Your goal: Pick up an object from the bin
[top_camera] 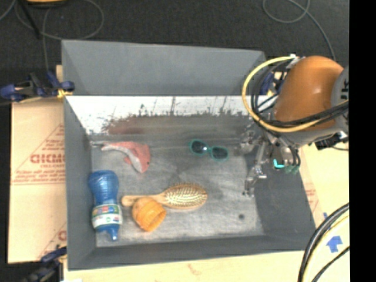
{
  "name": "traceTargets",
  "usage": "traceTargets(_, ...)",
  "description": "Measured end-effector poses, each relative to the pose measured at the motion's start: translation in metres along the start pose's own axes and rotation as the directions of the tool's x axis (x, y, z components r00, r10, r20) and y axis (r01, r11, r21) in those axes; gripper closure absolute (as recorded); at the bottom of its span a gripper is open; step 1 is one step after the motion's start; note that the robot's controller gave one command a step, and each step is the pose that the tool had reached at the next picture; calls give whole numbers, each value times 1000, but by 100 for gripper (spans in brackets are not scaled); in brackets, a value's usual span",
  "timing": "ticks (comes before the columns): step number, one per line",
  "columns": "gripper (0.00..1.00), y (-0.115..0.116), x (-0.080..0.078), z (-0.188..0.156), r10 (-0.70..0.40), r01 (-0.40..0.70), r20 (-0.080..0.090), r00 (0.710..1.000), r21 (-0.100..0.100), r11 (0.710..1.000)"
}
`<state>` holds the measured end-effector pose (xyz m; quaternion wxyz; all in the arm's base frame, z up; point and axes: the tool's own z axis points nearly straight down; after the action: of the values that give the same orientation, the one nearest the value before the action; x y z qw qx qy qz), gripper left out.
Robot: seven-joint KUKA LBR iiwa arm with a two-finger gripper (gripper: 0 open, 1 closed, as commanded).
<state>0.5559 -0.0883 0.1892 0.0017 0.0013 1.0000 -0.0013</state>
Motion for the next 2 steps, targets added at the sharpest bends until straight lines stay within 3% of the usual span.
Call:
traceTargets(1, 0, 17, -4, 38, -29, 29, 10, 1000, 2, 1000)
traceTargets(2, 100, 23, 58, 111, 10, -10, 0, 1000, -2, 1000)
